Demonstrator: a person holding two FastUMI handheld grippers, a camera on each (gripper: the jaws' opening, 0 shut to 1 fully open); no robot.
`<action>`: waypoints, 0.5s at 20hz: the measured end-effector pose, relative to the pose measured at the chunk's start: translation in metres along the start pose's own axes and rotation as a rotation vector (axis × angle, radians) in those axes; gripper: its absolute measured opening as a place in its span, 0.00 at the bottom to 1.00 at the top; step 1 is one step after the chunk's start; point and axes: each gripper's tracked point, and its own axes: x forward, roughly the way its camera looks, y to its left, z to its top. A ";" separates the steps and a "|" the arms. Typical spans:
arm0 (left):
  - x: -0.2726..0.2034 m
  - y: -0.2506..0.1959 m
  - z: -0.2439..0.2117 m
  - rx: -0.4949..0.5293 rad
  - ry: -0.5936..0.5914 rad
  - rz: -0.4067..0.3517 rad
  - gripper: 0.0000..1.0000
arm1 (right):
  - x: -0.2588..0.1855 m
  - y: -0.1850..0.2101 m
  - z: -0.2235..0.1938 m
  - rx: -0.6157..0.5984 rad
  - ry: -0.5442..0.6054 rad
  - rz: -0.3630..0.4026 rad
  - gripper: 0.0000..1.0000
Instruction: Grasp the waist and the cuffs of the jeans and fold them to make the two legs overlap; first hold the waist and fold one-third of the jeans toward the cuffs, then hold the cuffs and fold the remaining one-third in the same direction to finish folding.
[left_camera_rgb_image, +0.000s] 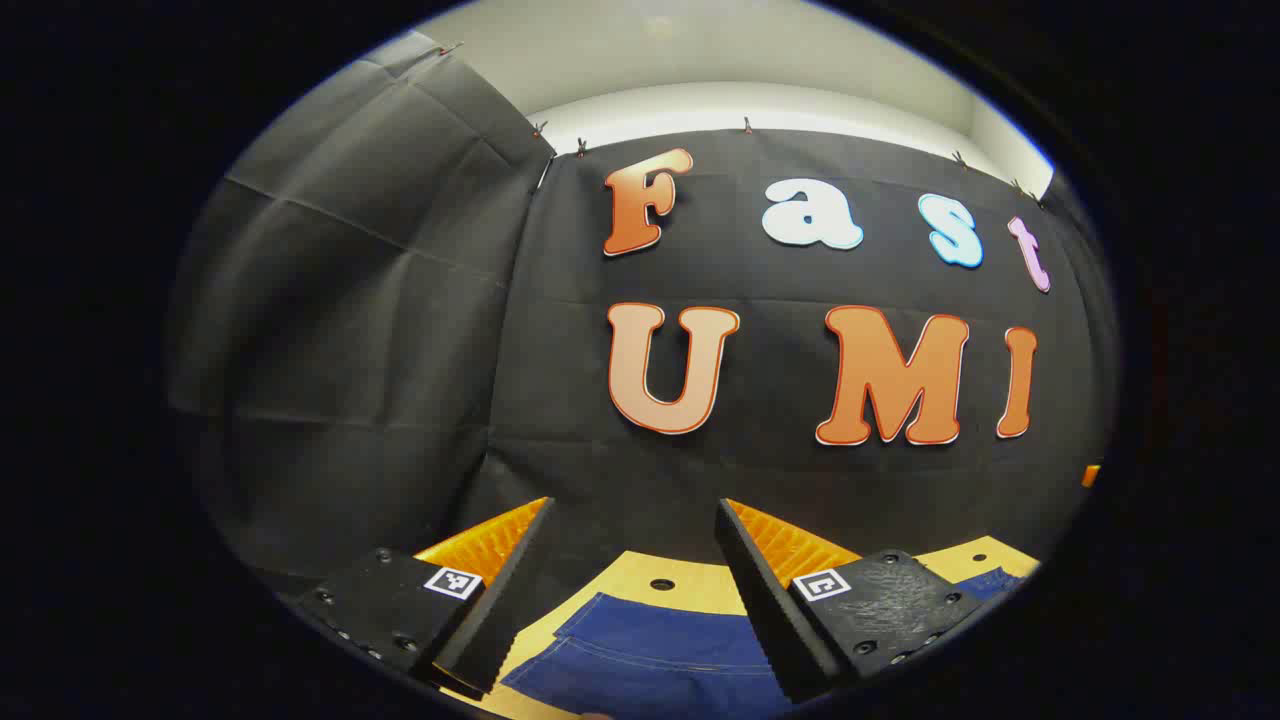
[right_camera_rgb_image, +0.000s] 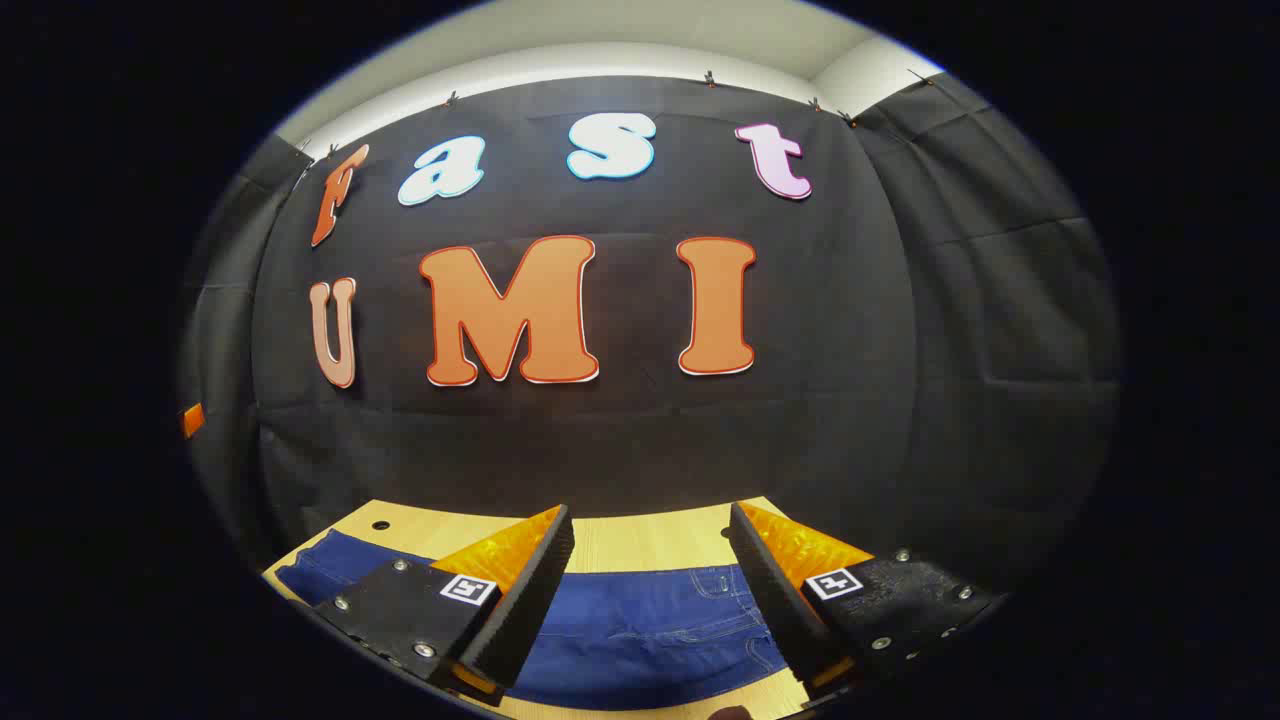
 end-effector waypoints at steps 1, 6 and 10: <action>-0.001 -0.003 0.002 -0.019 0.001 -0.024 0.95 | 0.000 0.000 -0.002 0.002 0.008 0.000 0.97; 0.005 0.008 -0.003 -0.003 0.012 0.001 0.94 | 0.000 0.002 -0.008 -0.009 0.021 -0.008 0.96; 0.002 0.005 -0.006 -0.011 0.019 -0.020 0.97 | 0.002 0.009 -0.013 0.004 0.041 0.010 0.96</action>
